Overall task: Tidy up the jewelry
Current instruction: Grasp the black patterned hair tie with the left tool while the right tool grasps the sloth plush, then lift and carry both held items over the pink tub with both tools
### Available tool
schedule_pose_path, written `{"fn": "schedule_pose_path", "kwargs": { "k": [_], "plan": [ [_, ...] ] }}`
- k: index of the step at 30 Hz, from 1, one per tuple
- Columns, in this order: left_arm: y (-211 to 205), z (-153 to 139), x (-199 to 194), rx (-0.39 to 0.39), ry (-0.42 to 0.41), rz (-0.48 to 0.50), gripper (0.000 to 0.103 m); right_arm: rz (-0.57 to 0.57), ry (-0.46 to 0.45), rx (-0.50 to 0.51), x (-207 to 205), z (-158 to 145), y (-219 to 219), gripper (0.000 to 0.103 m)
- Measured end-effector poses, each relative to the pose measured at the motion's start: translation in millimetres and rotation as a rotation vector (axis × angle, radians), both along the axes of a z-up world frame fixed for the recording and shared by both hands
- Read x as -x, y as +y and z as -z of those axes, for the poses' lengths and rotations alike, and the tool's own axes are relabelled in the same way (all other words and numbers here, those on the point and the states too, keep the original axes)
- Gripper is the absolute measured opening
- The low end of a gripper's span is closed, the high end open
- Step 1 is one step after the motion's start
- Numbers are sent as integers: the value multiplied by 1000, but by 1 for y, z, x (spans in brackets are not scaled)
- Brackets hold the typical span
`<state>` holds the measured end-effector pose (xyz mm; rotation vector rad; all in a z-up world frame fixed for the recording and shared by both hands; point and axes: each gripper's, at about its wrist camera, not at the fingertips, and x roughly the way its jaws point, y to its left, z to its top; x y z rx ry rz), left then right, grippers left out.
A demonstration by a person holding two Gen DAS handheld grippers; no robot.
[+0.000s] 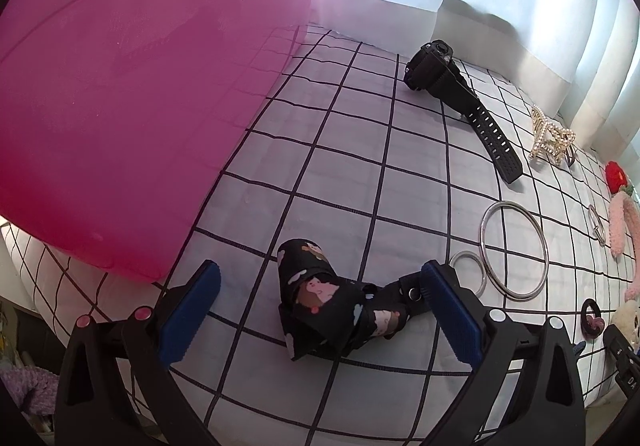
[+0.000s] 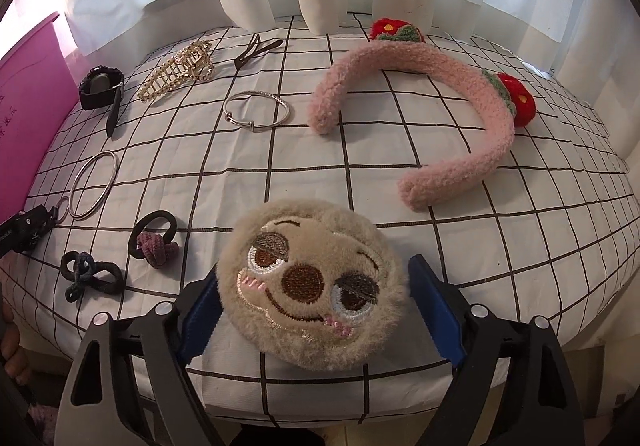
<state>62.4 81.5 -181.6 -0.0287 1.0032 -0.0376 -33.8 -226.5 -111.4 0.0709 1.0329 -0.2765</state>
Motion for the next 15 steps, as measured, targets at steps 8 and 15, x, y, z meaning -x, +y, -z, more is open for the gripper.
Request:
{"fn": "schedule_pose_path", "kwargs": {
  "k": [8,15],
  "plan": [
    [-8,-10,14,31,-33,44,38,-27,-9,-9,1,-3,0,63],
    [-8,-18,17,73,-27,62,19,-61,-28,-18,6,-9,2,61]
  ]
}}
